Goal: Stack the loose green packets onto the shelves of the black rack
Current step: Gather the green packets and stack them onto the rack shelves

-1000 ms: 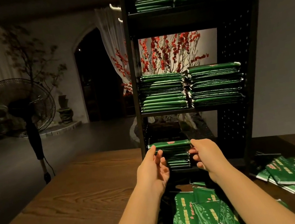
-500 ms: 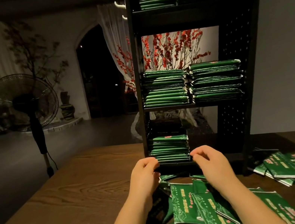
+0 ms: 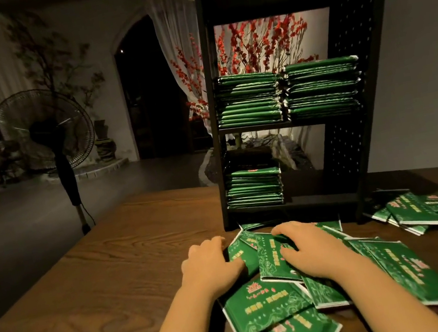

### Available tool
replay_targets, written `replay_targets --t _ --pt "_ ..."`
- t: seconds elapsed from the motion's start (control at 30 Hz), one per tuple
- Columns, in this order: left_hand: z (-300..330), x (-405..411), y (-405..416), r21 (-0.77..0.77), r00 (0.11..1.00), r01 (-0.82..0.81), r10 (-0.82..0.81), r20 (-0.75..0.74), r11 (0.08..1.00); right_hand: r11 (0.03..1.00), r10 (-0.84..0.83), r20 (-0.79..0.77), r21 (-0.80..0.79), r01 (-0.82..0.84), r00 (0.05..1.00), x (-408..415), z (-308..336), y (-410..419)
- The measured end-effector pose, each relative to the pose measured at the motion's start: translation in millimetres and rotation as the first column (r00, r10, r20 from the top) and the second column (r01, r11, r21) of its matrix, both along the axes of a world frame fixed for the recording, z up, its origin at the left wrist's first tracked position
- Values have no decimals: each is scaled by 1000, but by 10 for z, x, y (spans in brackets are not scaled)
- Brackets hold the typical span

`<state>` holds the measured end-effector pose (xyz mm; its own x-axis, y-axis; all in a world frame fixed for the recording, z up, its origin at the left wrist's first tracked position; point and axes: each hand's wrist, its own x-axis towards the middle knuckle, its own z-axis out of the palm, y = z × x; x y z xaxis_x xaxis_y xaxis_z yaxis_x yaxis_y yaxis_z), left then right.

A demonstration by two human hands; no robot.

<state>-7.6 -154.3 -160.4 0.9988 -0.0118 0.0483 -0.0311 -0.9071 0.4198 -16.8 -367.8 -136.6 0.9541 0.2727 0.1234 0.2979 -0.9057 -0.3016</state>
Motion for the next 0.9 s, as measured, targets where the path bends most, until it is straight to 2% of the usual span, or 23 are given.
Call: replay_targets --t 0.07,0.13,0.4,0.47,0.53,0.6,0.77,0.83,0.9 --pt "-9 -16 -35 19 999 45 -45 -5 999 997 8 -19 -75 -10 1000 -17 -24 24" --pt "-27 -7 -54 -25 998 58 -59 -3 998 994 8 -24 -111 -11 1000 -19 -32 38" --pt "43 38 -77 -203 991 19 -45 -126 979 995 18 -65 -93 -24 998 -27 -50 39" --pt "38 54 -84 -205 992 24 -49 -117 978 996 21 -71 -86 -27 997 -22 -48 35" --pt "16 70 -73 -277 994 47 -71 -80 960 997 25 -63 -77 -30 998 -15 -51 29" --pt "1 69 -54 -390 995 83 -101 -25 917 997 37 -41 -72 -40 998 -13 -57 44" --pt "27 14 -87 -563 982 167 -86 168 809 1000 -6 -33 13 6 999 -7 -86 95" --pt "45 -9 -108 -658 979 181 -68 193 731 997 20 44 75 -23 999 4 -93 84" --pt "59 -24 -104 -754 975 207 -65 214 624 974 48 88 217 -66 995 -10 -82 94"
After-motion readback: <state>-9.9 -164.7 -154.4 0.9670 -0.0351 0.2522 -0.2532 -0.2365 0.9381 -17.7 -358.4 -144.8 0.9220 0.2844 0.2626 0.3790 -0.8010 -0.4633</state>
